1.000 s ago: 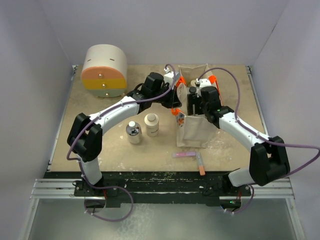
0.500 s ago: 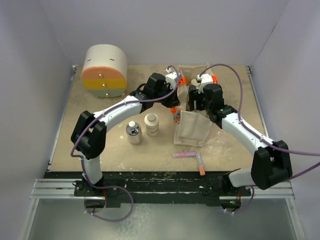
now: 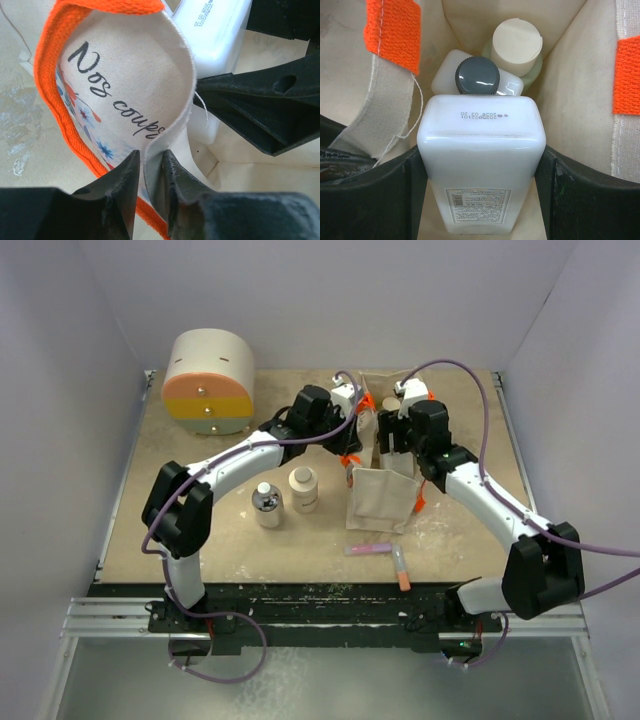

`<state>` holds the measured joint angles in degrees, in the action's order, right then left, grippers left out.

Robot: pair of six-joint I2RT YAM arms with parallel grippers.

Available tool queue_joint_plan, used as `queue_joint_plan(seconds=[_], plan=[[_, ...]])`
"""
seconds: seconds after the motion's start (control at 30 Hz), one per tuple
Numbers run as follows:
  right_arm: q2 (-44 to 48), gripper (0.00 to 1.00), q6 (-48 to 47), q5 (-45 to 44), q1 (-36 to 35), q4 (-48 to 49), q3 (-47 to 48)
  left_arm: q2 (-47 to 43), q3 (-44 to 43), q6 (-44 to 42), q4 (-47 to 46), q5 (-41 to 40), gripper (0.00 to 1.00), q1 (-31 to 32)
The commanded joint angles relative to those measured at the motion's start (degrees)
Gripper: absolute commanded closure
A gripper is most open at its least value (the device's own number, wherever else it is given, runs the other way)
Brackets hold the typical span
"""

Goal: Place the personal care products into the canvas bag
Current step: Pick up the care product from the canvas bag.

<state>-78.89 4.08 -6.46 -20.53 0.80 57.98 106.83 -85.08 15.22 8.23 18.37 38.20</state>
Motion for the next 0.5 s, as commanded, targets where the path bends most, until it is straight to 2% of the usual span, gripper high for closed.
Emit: queue_joint_plan(seconds=[0.0,0.2,0.47], plan=[[4.21,1.0,-1.09,-0.66,0.66,8.71,4.93,-1.01,-3.44,-1.21,-2.73,1.8,0.67,-0.89],[4.72,1.0,-1.39,-0.75,1.26,8.07,7.32,-1.12,-6.89,-2.01,-2.17,3.89,0.49,-1.08],[4.23,1.0,0.12,0.01,3.16,5.27,13.74,-0.7,-12.24,-3.53,-1.64,6.72,0.38,-1.28]])
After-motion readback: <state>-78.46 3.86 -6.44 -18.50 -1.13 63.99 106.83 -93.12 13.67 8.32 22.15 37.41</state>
